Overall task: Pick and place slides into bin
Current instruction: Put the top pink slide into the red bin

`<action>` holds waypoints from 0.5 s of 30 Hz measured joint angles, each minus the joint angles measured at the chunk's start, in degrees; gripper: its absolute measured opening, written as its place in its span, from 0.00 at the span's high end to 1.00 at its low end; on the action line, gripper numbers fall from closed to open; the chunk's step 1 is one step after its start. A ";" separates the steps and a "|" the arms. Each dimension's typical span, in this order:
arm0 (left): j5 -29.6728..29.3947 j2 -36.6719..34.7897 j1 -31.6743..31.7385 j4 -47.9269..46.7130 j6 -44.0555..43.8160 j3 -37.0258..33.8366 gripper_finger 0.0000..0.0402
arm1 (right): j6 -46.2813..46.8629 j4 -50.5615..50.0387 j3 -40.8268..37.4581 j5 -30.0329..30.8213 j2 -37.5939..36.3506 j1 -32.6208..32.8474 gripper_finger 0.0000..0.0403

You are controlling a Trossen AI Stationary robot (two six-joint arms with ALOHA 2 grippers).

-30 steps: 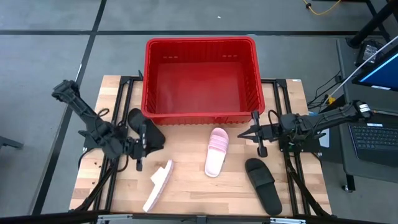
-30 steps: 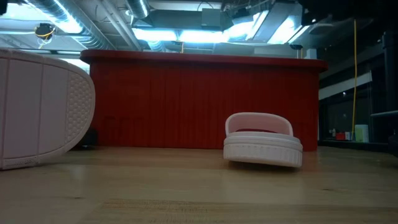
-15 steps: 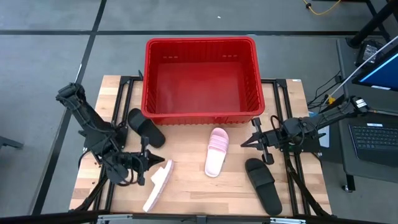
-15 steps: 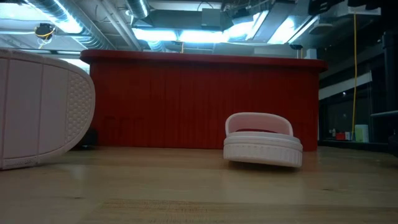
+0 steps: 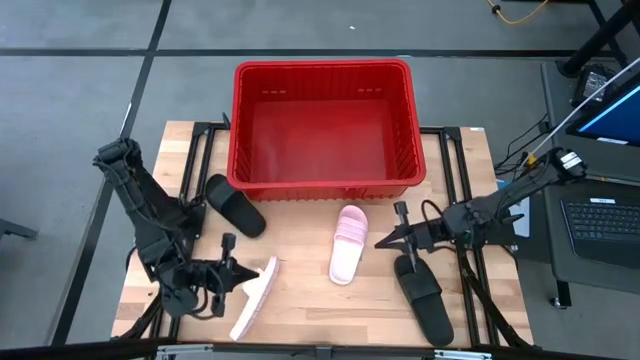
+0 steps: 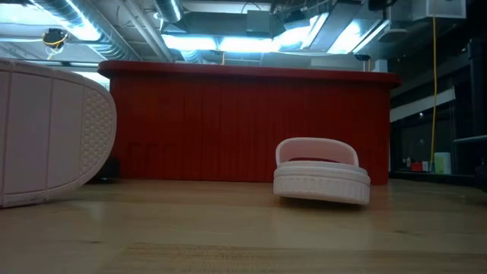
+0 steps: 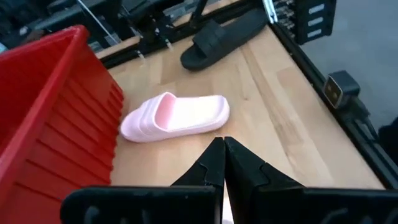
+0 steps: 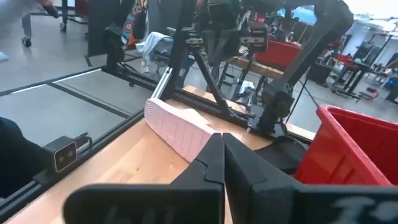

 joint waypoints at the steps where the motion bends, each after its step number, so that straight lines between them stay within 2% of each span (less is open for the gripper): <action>1: 0.06 0.27 -0.33 -1.55 -1.68 0.50 1.00 | 0.09 -0.34 1.06 -0.02 1.19 0.09 0.99; 4: 1.21 0.85 -1.10 -5.05 -7.06 1.11 1.00 | 0.06 -1.99 3.68 -0.06 4.80 0.67 0.99; 8: 5.95 1.61 -1.56 -8.45 -13.94 1.12 1.00 | 0.00 -3.55 6.28 -0.19 8.62 0.81 0.99; 15: 10.74 4.36 -1.48 -14.65 -23.06 1.12 1.00 | 0.17 -3.59 7.60 -0.18 10.55 0.74 0.99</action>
